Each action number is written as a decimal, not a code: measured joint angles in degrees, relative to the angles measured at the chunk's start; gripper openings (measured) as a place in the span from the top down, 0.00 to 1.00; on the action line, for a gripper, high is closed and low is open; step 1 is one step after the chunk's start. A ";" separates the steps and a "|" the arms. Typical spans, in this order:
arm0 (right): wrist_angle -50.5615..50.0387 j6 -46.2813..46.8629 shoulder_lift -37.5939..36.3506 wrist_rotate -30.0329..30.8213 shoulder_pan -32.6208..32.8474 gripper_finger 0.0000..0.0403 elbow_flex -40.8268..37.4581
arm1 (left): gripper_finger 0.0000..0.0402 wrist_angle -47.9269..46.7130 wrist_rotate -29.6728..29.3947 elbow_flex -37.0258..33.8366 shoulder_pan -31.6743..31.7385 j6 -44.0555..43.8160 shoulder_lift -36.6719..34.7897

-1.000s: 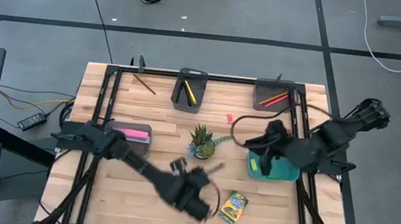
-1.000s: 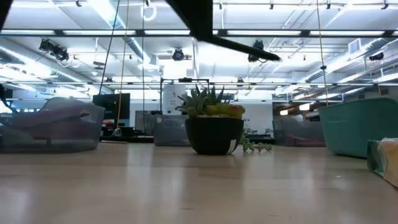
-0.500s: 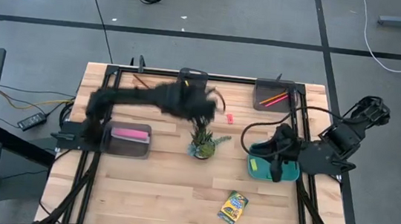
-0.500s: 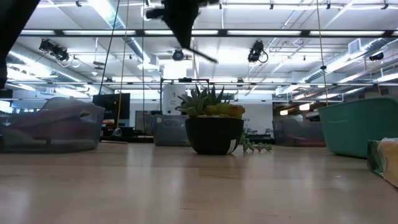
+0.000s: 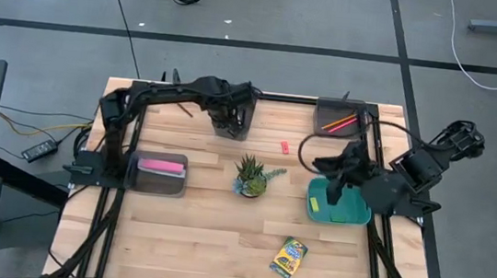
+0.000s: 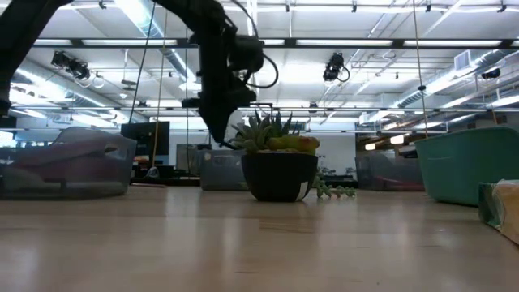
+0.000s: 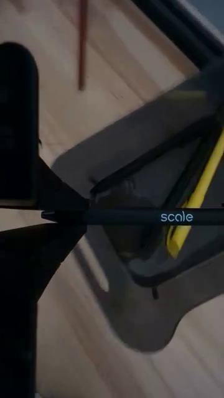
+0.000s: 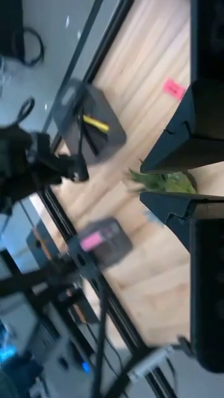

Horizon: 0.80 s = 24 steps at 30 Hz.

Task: Sort crayons/erasers/pens/pencils in bins
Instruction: Put the black pen into the left black bin, then put the brown pencil into the right black bin

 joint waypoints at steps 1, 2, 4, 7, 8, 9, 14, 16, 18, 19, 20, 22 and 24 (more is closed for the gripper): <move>-0.51 0.46 -0.04 0.08 -0.71 0.84 0.00 | 0.94 1.70 1.45 -0.78 0.89 1.53 0.00; -1.11 1.08 -0.06 0.06 -1.43 0.84 0.00 | 0.94 3.58 2.64 -1.24 1.63 2.62 0.00; -1.63 2.98 -0.12 0.07 -3.27 0.84 0.00 | 0.93 5.26 3.37 -1.73 2.78 3.38 0.00; -2.43 6.37 -0.13 -0.01 -6.02 0.84 0.00 | 0.83 5.45 4.29 -1.75 4.45 4.16 0.00; -2.47 6.87 -0.13 -0.01 -6.94 0.84 0.00 | 0.77 5.20 4.74 -1.75 4.92 5.14 0.00; -2.47 7.14 -0.13 -0.03 -7.94 0.84 0.00 | 0.72 4.79 4.98 -1.75 5.35 6.12 0.00; -2.51 7.43 -0.12 -0.68 -12.95 0.84 0.00 | 0.47 2.68 5.07 -1.75 7.39 11.03 0.00; -2.51 7.40 -0.13 -1.18 -14.90 0.84 0.00 | 0.41 2.66 5.62 -1.75 8.16 12.37 0.00; -2.51 6.86 -0.11 -1.93 -16.79 0.84 0.00 | 0.37 1.86 6.04 -1.77 9.16 13.27 -0.70; -2.51 6.58 -0.11 -2.38 -17.72 0.84 0.00 | 0.36 1.61 5.93 -1.77 9.58 13.87 -1.46; -2.50 6.43 -0.11 -2.90 -18.66 0.84 0.00 | 0.36 1.74 5.89 -1.76 10.23 14.07 -2.56; -2.49 6.18 -0.11 -4.07 -20.68 0.84 0.00 | 0.36 1.67 5.88 -1.75 11.68 14.52 -4.81; -2.46 5.70 -0.11 -5.51 -22.73 0.84 0.00 | 0.38 1.54 5.98 -1.75 13.70 14.96 -7.41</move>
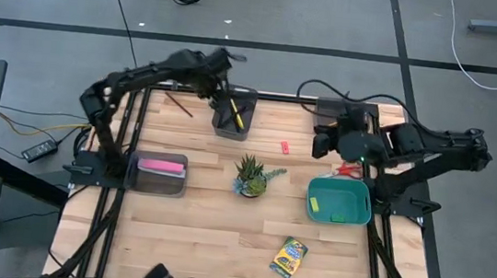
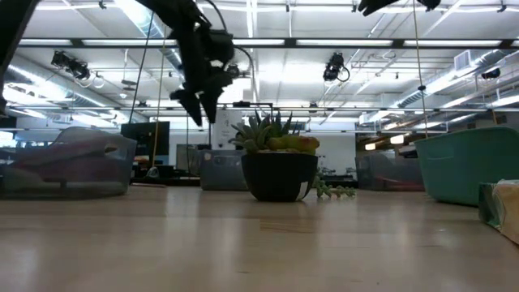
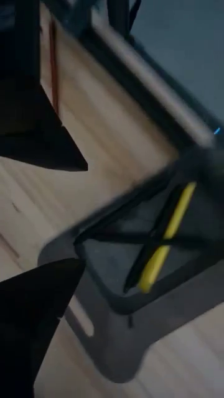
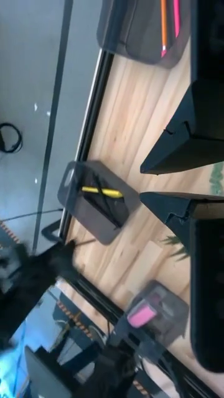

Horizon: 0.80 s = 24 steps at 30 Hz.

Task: Sort crayons/erasers/pens/pencils in bins
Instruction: Put the brown pencil into the right black bin

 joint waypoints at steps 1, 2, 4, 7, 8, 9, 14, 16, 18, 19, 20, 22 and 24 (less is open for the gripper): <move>0.06 -0.40 0.00 -0.80 -0.96 0.84 0.00 | 0.40 -0.03 -0.08 0.03 1.14 0.33 -1.20; 0.08 -0.78 0.00 -1.47 -1.93 0.84 0.00 | 0.42 -0.44 -0.14 0.06 2.54 0.46 -2.38; 0.29 -1.90 0.00 -3.29 -4.11 0.84 0.00 | 0.48 -2.51 -0.19 0.07 5.10 0.34 -3.78; 0.45 -4.66 0.00 -6.81 -7.31 0.84 0.00 | 0.56 -6.17 -0.15 -0.08 8.76 -1.53 -3.72; 0.56 -5.93 0.00 -8.11 -8.33 0.84 0.00 | 0.58 -6.49 -0.16 -0.57 9.85 -2.74 -3.73; 0.63 -7.38 0.01 -9.48 -9.35 0.84 0.00 | 0.60 -5.67 -0.16 -1.43 10.75 -4.43 -3.82; 1.14 -15.77 0.15 -17.13 -13.01 0.84 0.00 | 0.65 -4.07 -0.06 -7.71 14.45 -19.88 -3.74; 1.35 -19.25 0.15 -18.90 -13.95 0.84 0.00 | 0.64 -4.07 0.29 -10.87 15.06 -25.89 -3.74; 1.89 -22.30 0.15 -20.08 -14.85 0.84 0.00 | 0.62 -4.25 0.34 -13.71 15.26 -29.47 -3.69; 2.00 -23.37 0.15 -20.54 -15.24 0.84 0.00 | 0.61 -4.08 0.40 -14.96 15.10 -30.62 -3.71; 1.96 -24.20 0.15 -21.53 -15.68 0.84 0.00 | 0.60 -3.88 0.43 -16.15 14.76 -31.91 -3.71; 1.91 -25.69 0.15 -23.92 -16.42 0.84 0.00 | 0.58 -4.00 0.64 -18.02 14.12 -34.87 -3.67; 1.88 -27.46 0.15 -26.54 -16.92 0.84 0.00 | 0.55 -3.56 0.66 -18.54 13.54 -37.91 -3.69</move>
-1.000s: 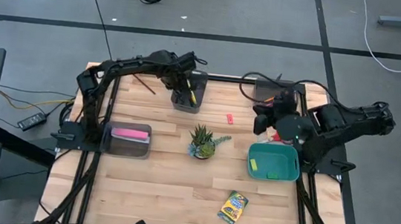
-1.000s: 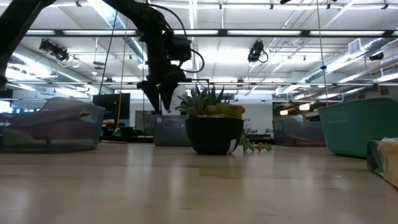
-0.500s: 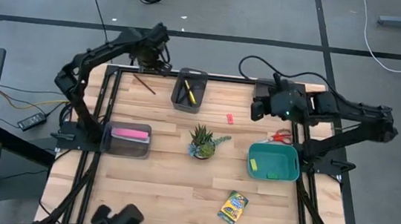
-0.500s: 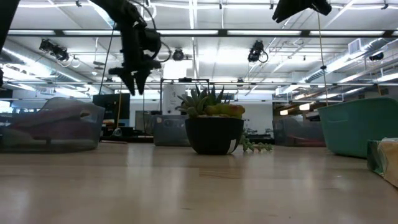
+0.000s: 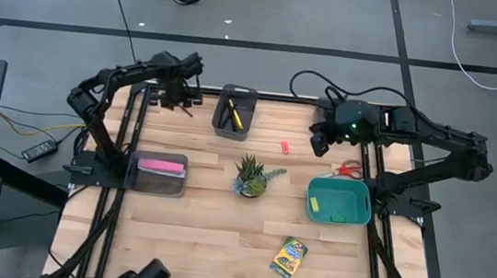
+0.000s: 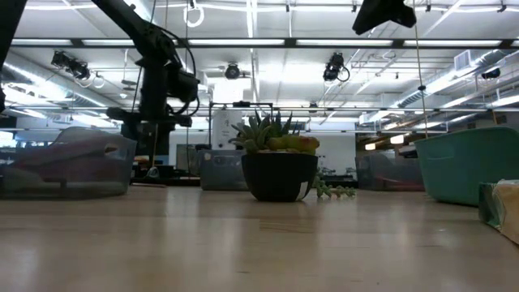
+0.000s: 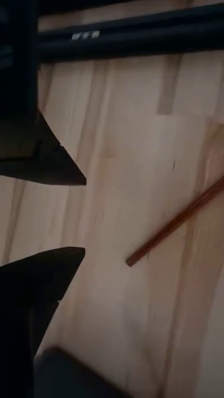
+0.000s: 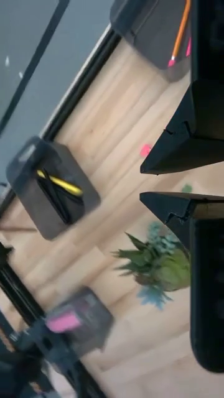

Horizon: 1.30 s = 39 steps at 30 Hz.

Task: Sort crayons/erasers/pens/pencils in bins
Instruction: Put the brown pencil into the right black bin

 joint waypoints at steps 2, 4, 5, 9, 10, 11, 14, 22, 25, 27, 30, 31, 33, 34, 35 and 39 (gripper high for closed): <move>-0.03 -2.25 0.00 -1.83 -0.15 0.84 0.00 | 0.52 1.17 -0.03 -0.08 -0.34 -2.88 0.00; -0.05 -4.41 0.00 -2.64 -0.18 0.84 0.00 | 0.49 4.53 -0.19 -0.08 -0.49 -6.22 0.00; -0.05 -5.63 0.00 -2.88 -0.33 0.84 0.00 | 0.47 6.16 -0.18 -0.08 -0.65 -7.88 0.00; -0.07 -9.18 0.00 -3.41 -0.59 0.84 0.00 | 0.42 12.24 -0.74 -0.01 -1.57 -10.73 0.61; -0.08 -9.67 0.00 -3.41 -0.59 0.84 0.00 | 0.41 12.36 -0.78 0.01 -1.70 -11.11 1.13; -0.10 -9.87 0.00 -3.43 -0.59 0.84 0.00 | 0.41 11.53 -0.78 -0.01 -1.76 -11.59 1.86; -0.10 -9.39 0.00 -3.43 -0.59 0.84 0.00 | 0.41 8.75 -0.67 -0.08 -1.76 -14.34 3.91; -0.12 -8.39 0.00 -6.69 -0.65 0.84 0.00 | 0.41 9.73 -2.66 -0.06 -1.53 -15.76 5.61; -0.13 -9.24 0.00 -6.97 -0.65 0.84 0.00 | 0.41 10.49 -4.21 -0.04 -1.13 -16.02 7.16; -0.10 -9.42 0.00 -6.97 -0.78 0.84 0.00 | 0.42 10.88 -4.39 -0.06 -0.89 -16.02 8.81; -0.12 -9.01 0.00 -6.59 -1.22 0.84 0.00 | 0.42 11.49 -3.62 -0.06 -0.94 -15.84 11.33; -0.07 -8.58 0.00 -6.42 -1.25 0.84 0.00 | 0.42 11.52 -3.15 -0.06 -0.94 -15.80 12.16; -0.12 -7.26 0.00 -5.89 -1.29 0.84 0.00 | 0.42 11.49 -1.79 -0.06 -1.01 -15.78 13.46; -0.10 -6.42 0.00 -5.88 -1.28 0.84 0.00 | 0.42 11.50 -1.24 -0.03 -1.01 -15.74 13.76; -0.10 -5.56 0.00 -5.88 -1.26 0.84 0.00 | 0.42 11.45 -0.68 0.01 -0.96 -15.73 13.94; -0.10 -3.07 0.00 -5.88 -1.25 0.84 0.00 | 0.43 11.46 0.10 0.16 -0.85 -14.90 14.31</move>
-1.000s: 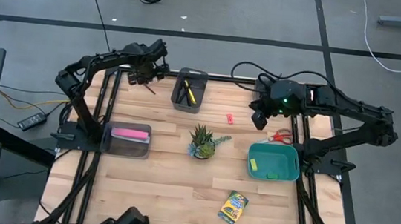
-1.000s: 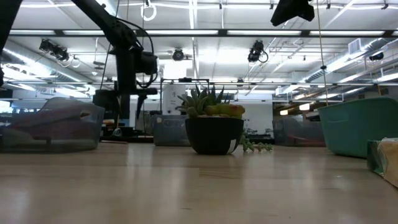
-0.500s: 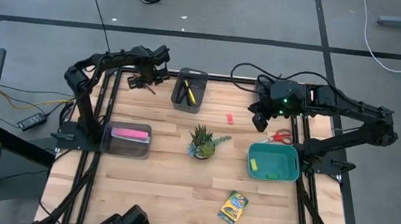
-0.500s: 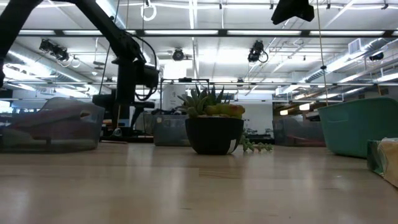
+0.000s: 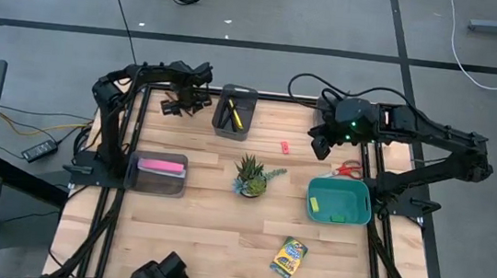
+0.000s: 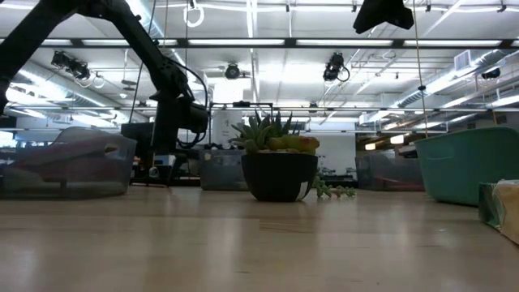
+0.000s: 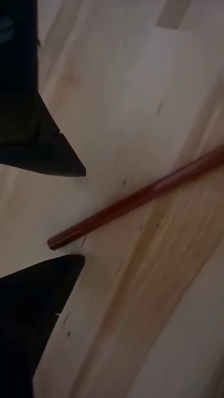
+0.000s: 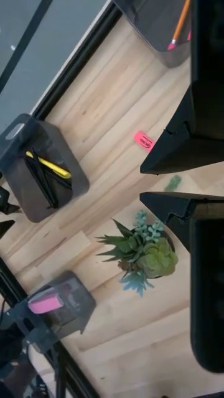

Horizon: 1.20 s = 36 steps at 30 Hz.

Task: Sort crayons/erasers/pens/pencils in bins
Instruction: Put the brown pencil into the right black bin

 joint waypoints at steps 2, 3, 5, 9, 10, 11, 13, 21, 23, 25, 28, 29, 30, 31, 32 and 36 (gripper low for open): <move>0.02 0.50 0.00 0.00 0.00 0.84 0.00 | 0.47 -0.06 -0.22 0.00 0.26 2.10 0.04; 0.01 0.52 0.00 0.00 -0.02 0.84 0.00 | 0.49 -0.16 -0.11 0.00 0.41 3.42 0.05; 0.02 0.52 0.00 0.22 -0.01 0.84 0.00 | 0.55 -0.27 -0.14 0.02 0.79 6.23 0.08; 0.02 1.73 0.00 2.72 0.00 0.84 0.00 | 0.67 -0.98 -0.68 0.00 1.36 9.97 0.21; 0.02 2.25 0.00 3.30 0.00 0.84 0.00 | 0.70 -1.19 -0.62 0.00 1.40 10.54 0.21; 0.02 2.63 0.00 3.67 -0.02 0.84 0.00 | 0.73 -1.25 -0.69 -0.02 1.42 11.03 0.21; 0.02 3.09 0.00 3.91 -0.02 0.84 0.00 | 0.78 -1.51 -0.81 -0.07 1.40 11.27 0.21; 0.04 2.06 0.00 3.90 0.00 0.84 0.00 | 0.90 -6.09 -1.08 -0.30 1.46 11.29 0.29; 0.02 0.88 0.00 3.89 0.00 0.84 0.00 | 0.91 -7.64 -1.10 -0.31 1.43 11.43 0.34; 0.04 -0.38 0.00 3.91 0.00 0.84 0.00 | 0.91 -9.09 -1.06 -0.35 1.13 11.60 0.30; 0.04 -3.29 0.00 3.91 0.00 0.84 0.00 | 0.92 -11.48 -0.93 -0.39 0.37 11.62 -0.66; 0.04 -4.61 0.00 3.89 0.00 0.84 0.00 | 0.92 -12.22 -0.89 -0.37 0.02 11.62 -1.12; 0.02 -5.86 0.00 3.91 0.00 0.84 0.00 | 0.92 -12.96 -0.60 -0.35 -0.43 11.60 -1.54; 0.02 -7.26 0.00 3.91 0.00 0.84 0.00 | 0.92 -13.62 0.11 -0.36 -0.85 11.57 -1.80; 0.03 -8.75 0.00 3.91 0.00 0.84 0.00 | 0.92 -14.29 0.73 -0.37 -1.38 11.56 -2.09; 0.02 -14.45 0.00 3.89 0.00 0.84 0.00 | 0.94 -16.22 3.43 -0.35 -4.59 9.50 -3.67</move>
